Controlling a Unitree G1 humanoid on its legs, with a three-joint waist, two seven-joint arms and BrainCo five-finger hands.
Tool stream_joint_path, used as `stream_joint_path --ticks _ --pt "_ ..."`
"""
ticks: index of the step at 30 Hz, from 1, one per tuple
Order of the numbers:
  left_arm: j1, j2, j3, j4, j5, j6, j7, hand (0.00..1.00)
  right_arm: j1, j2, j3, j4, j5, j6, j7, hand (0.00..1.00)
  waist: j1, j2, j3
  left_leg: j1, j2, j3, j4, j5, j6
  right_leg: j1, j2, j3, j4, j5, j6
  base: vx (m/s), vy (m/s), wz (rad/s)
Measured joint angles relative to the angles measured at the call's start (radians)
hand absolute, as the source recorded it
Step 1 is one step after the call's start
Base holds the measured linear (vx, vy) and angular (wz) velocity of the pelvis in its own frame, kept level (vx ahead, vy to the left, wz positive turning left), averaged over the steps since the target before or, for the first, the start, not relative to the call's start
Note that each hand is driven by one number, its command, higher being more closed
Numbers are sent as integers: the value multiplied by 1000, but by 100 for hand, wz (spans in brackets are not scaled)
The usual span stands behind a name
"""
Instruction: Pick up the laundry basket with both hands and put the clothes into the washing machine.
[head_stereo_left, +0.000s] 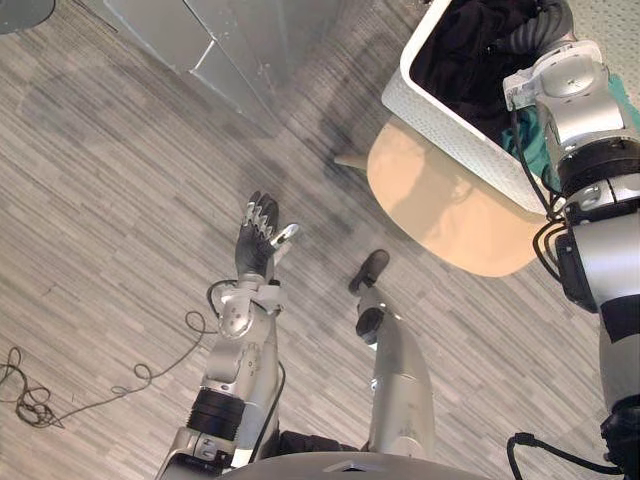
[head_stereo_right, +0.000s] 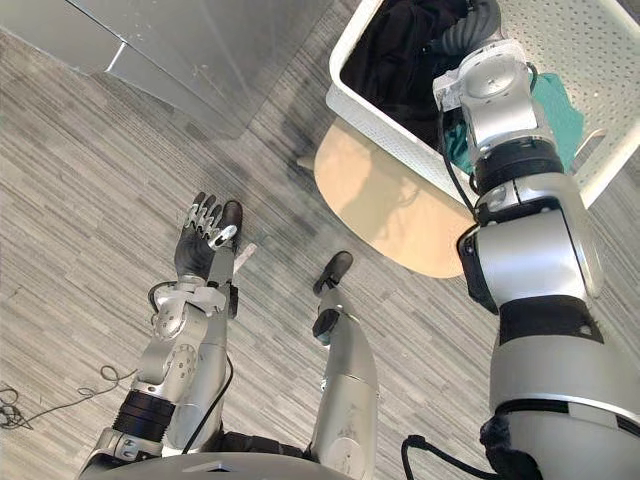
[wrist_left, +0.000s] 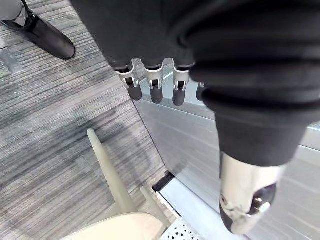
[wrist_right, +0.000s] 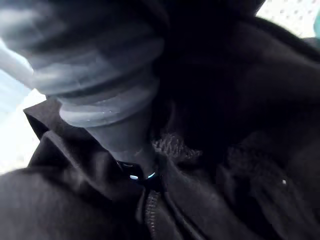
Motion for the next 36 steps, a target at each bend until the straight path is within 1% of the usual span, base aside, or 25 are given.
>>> stream_joint_path --ticks 4,7,10,13,16,19,21,24,26,27,28,29,30,31,32,33,34,36 --pt "-2 0 8 1 0 -2 8 0 22 7 -103 -68 2 -2 -36 100 -12 0 0 23 18 3 14 -3 -2 27 17 2 -2 7 -9 7 -73 -9" --pt "-4 0 17 5 0 -2 8 0 23 12 -114 -72 2 -2 -57 100 -11 0 0 62 30 16 15 -7 -4 60 30 16 -11 13 -15 13 -90 -14" --pt "-13 0 25 11 0 -5 8 0 23 27 -160 -108 2 -7 -70 100 -15 0 0 106 42 33 12 -9 -4 97 44 29 -29 24 -20 12 -76 -15" --pt "-25 2 22 40 0 -6 8 0 26 28 -202 -132 2 -12 -77 100 -24 0 0 150 42 45 -8 -6 -4 127 46 42 -36 29 -18 24 -64 -6" --pt "-28 27 -7 70 0 -7 7 0 41 29 -276 -216 1 -16 -113 100 -40 0 0 214 33 55 -51 10 -2 170 41 48 -39 30 -15 39 -55 3" --pt "-30 52 -30 86 0 -6 5 0 59 29 -314 -270 0 -32 -143 100 -51 0 0 259 27 58 -75 18 -1 196 36 53 -24 21 -9 30 -58 7" --pt "-29 62 -42 84 1 -6 5 0 106 29 -344 -330 -2 -40 -146 100 -55 -1 0 293 18 60 -81 17 0 216 27 59 -1 3 -6 17 -63 7" --pt "-51 84 -54 83 5 -6 -2 0 181 44 -374 -446 -10 -44 -154 100 -62 -1 -1 339 10 71 -94 16 4 245 23 73 3 -2 -1 4 -39 0" --pt "-64 101 -53 76 15 -6 -3 0 262 63 -392 -560 -17 -54 -161 100 -79 -2 -1 381 5 82 -104 12 10 279 18 80 1 -7 5 9 -14 -2" --pt "-67 108 -56 53 16 -5 -4 0 316 81 -402 -637 -17 -60 -158 100 -88 -4 -3 411 1 94 -111 8 14 303 14 89 -1 -14 15 18 -20 -7" --pt "-67 112 -57 36 21 -5 -5 0 344 95 -412 -674 -17 -64 -155 100 -94 -5 -5 425 -2 98 -112 3 15 313 12 95 -4 -18 19 27 -16 -14" --pt "-69 125 -66 -4 23 -5 -12 0 405 119 -419 -750 -17 -77 -141 100 -103 -8 -17 450 -5 111 -112 -5 16 333 10 105 -10 -19 21 33 -11 -13" --pt "-67 129 -83 -39 25 -4 -19 0 490 137 -420 -822 -18 -89 -122 100 -114 -10 -61 456 -12 120 -118 -9 19 336 4 108 -13 -23 27 48 -16 -11" --pt "-65 128 -94 -52 33 -4 -25 0 539 143 -420 -851 -18 -98 -105 100 -118 -12 -100 452 -15 122 -127 -12 17 328 1 109 -17 -25 30 96 -15 -5" --pt "-63 128 -107 -81 53 -5 -35 0 603 157 -420 -892 -18 -102 -83 100 -126 -15 -142 456 -19 126 -141 -16 13 327 -2 112 -24 -27 33 136 -18 -7" --pt "-70 133 -125 -114 74 -6 -45 0 672 168 -419 -943 -18 -105 -57 100 -136 -22 -178 466 -22 136 -146 -16 16 332 -4 121 -32 -27 36 184 -25 -17" --pt "-90 135 -138 -128 97 -8 -57 0 727 169 -418 -992 -18 -107 -30 100 -139 -28 -189 491 -24 150 -146 -15 16 353 -4 131 -41 -21 35 146 -24 -16" --pt "-118 143 -157 -136 130 -9 -67 0 789 170 -416 -1067 -17 -112 21 100 -158 -31 -197 529 -30 152 -154 -19 18 391 -9 131 -51 -18 37 110 -15 -8"
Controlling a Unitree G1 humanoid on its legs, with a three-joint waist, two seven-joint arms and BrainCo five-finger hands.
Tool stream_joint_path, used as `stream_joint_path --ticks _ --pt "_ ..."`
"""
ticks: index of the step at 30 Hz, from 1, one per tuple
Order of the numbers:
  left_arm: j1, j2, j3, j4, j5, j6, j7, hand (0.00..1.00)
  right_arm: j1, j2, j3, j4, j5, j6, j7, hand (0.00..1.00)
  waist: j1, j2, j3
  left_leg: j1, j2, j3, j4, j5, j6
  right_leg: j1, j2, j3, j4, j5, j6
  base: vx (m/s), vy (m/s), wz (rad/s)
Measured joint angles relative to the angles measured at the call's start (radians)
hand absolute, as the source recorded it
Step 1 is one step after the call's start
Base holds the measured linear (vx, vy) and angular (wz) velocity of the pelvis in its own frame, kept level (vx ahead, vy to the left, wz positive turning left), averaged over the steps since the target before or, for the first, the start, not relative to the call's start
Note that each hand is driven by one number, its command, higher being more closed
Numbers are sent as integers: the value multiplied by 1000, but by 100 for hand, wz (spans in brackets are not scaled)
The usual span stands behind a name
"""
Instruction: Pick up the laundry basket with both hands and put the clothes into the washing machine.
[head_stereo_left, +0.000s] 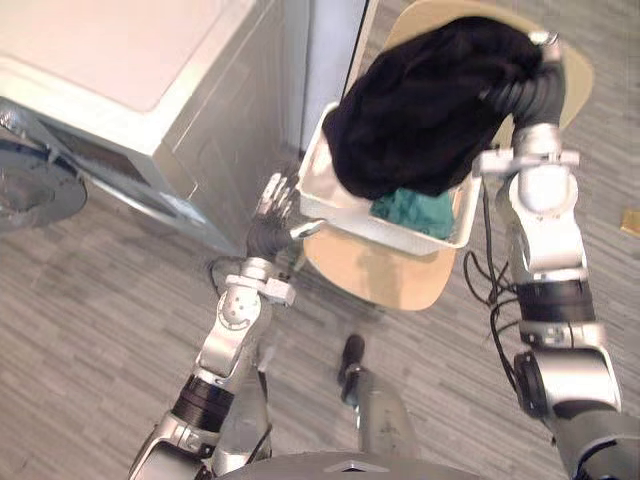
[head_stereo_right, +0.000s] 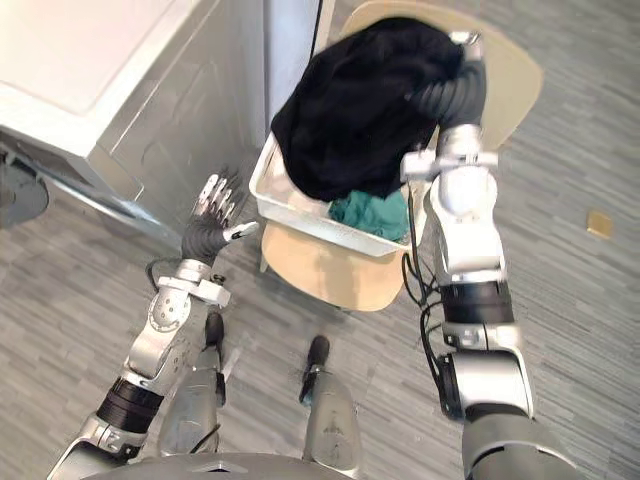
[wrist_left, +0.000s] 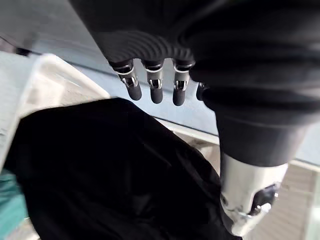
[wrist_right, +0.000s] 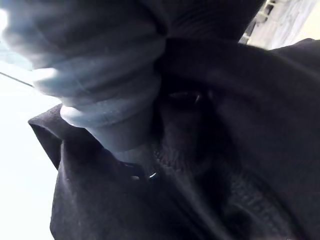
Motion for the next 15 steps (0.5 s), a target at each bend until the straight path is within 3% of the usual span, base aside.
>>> stream_joint_path --ticks 3,7,15 --pt "-68 45 -65 9 80 0 -22 0 54 0 10 -106 24 -27 72 100 -27 -7 -51 25 -1 22 -26 1 0 7 1 12 -14 3 4 83 -11 -13" --pt "-206 56 -124 127 188 -2 -36 0 54 -19 55 -183 127 -61 123 100 -46 -11 -55 37 -1 30 -27 1 0 21 5 26 -33 18 7 23 -9 -8" --pt "-372 66 -200 288 50 41 -56 0 -56 -55 129 -206 258 -65 125 100 -62 -20 -50 -27 0 57 -25 20 11 -47 15 57 -77 73 10 -43 -19 -13"
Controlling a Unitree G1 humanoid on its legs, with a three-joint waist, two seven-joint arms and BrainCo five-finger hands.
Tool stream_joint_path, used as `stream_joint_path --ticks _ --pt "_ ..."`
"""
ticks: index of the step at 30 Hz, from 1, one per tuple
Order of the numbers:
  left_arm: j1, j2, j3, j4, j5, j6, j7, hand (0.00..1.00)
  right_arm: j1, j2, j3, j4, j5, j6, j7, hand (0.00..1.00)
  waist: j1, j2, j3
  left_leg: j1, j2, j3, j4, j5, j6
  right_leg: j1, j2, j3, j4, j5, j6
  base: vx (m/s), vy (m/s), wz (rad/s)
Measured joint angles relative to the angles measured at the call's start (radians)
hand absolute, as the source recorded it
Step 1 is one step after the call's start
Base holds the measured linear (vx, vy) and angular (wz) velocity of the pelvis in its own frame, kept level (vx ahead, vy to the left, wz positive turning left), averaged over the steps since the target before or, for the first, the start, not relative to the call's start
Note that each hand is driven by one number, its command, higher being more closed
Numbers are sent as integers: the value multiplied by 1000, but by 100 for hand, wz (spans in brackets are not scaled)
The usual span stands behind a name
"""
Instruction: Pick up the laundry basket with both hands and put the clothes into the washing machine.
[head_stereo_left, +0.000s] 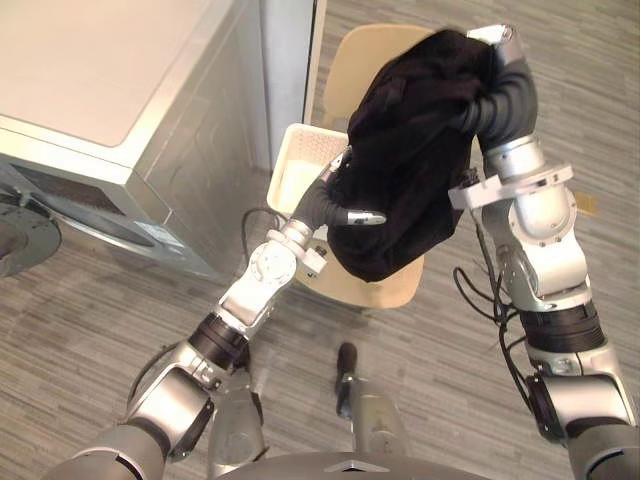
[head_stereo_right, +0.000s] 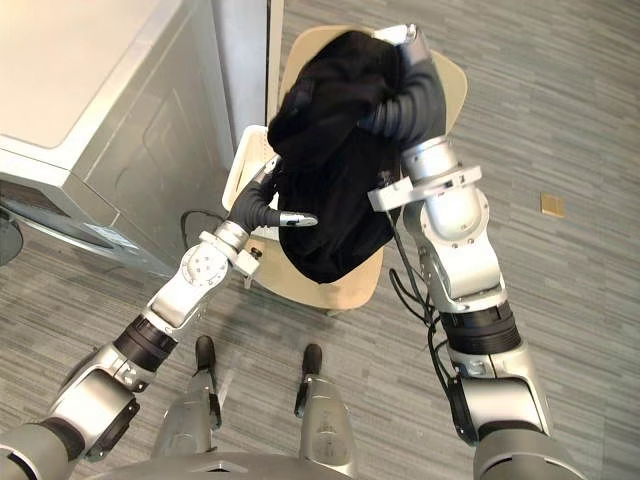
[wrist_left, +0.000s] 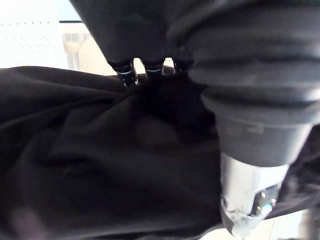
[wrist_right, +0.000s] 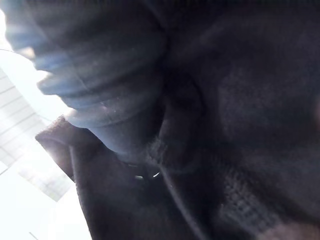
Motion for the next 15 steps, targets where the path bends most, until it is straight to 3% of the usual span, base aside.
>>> stream_joint_path --ticks 6,15 --pt "-92 -2 -44 28 -1 6 -7 0 -76 -2 29 -17 93 -20 -4 100 -6 -19 37 -19 -1 0 1 0 3 -1 2 -1 -36 26 0 -28 -22 1" --pt "-169 -12 -53 67 -63 8 47 0 -78 -2 50 -52 148 -21 -4 100 -6 -19 67 -45 -6 -6 2 13 8 -8 1 -5 -61 50 1 4 -46 2"
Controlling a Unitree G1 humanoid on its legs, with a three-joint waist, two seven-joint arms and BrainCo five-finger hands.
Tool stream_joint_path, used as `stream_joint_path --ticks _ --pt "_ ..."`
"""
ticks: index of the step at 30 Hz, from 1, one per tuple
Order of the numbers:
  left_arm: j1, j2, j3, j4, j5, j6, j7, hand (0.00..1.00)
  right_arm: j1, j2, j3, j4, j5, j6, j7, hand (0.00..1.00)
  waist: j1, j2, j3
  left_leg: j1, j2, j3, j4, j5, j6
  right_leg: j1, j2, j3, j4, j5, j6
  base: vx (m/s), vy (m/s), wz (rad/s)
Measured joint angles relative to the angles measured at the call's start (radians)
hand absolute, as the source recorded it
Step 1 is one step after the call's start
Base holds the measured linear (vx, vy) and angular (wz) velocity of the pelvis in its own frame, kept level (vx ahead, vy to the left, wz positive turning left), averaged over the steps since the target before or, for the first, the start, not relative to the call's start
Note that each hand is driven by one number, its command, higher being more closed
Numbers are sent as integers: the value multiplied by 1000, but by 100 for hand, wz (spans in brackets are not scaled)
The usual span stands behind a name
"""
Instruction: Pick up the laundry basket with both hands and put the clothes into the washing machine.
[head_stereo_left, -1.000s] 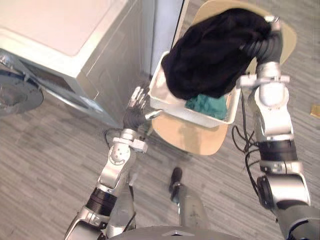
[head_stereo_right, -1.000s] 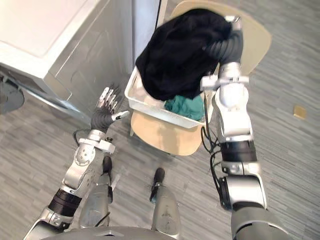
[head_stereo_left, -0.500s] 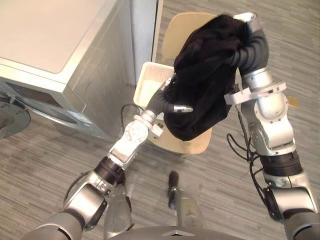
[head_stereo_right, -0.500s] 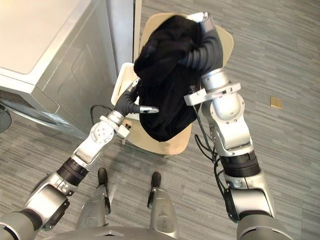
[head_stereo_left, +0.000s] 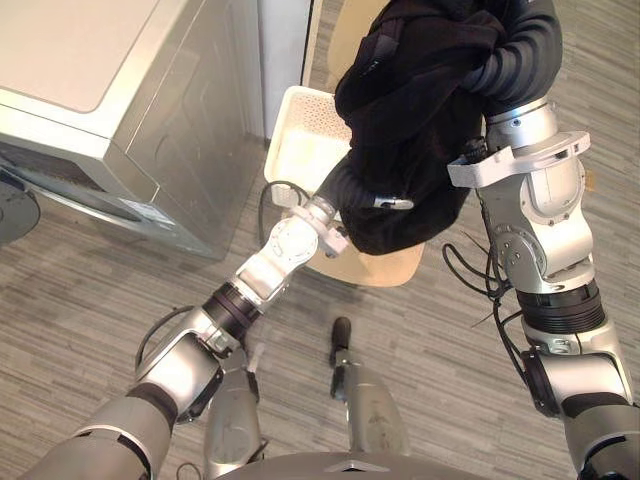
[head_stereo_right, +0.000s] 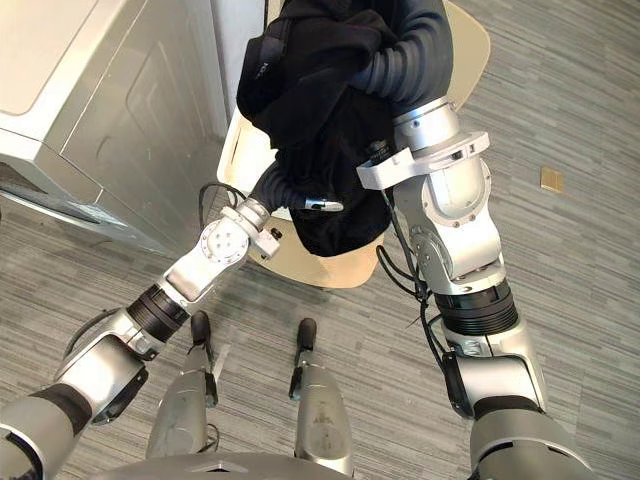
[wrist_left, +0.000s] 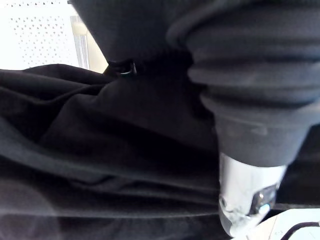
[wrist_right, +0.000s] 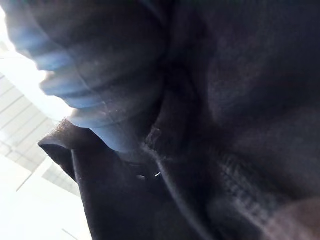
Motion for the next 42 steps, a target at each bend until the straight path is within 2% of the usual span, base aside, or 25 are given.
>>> stream_joint_path --ticks 4,7,12,15,16,20,24,29,30,34,42 --pt "-41 0 -21 -5 -45 -15 5 0 1 0 29 0 22 -18 0 100 -1 0 4 2 0 1 1 -3 -1 1 0 1 1 -2 2 30 -45 -2" --pt "-40 21 -31 -36 10 -51 17 0 3 -9 29 0 46 -56 1 100 -1 0 23 3 1 3 16 -17 -1 3 0 6 7 -6 3 -2 -35 -3" --pt "-21 141 -92 -121 122 -78 13 0 53 -60 29 0 82 -86 6 100 -1 0 26 0 2 9 34 -35 -8 2 0 11 8 -16 9 -16 -43 -4" --pt "5 159 -106 -159 172 -91 11 0 66 -69 29 0 86 -99 6 100 -3 0 26 0 2 10 36 -37 -8 2 0 11 7 -14 6 2 -10 -1" --pt "13 160 -106 -169 175 -92 11 100 66 -69 30 0 86 -100 6 100 -3 0 26 -1 2 10 37 -37 -6 2 0 11 7 -12 4 20 -31 -1" --pt "55 145 -103 -214 158 -100 28 100 66 -69 41 0 86 -105 -1 100 -5 0 28 -18 6 8 79 -60 -3 4 0 12 7 -11 3 0 0 0" --pt "57 56 -81 -215 113 -103 68 100 67 -66 56 -24 84 -117 -17 100 -2 -1 58 -33 8 7 118 -80 -3 8 0 13 8 -11 3 0 0 0" --pt "59 27 -45 -215 80 -103 124 100 69 -35 56 -36 65 -120 -48 100 -3 0 70 -33 10 10 127 -88 -3 8 0 18 9 -12 4 4 -19 -2" --pt "65 18 -28 -215 80 -103 130 100 70 -21 56 -36 64 -120 -49 0 -2 -1 70 -33 10 13 131 -91 -3 8 0 21 9 -12 4 15 -23 -8" --pt "73 -22 30 -215 82 -103 178 100 85 -13 57 -35 65 -120 -64 0 4 -1 70 -34 11 23 141 -98 -1 6 0 31 8 -12 4 11 -17 -5" --pt "73 -33 118 -243 82 -103 239 100 95 -8 102 -30 83 -118 -66 0 1 -1 70 -34 15 31 160 -115 -2 7 1 36 9 -12 4 4 -14 -3"
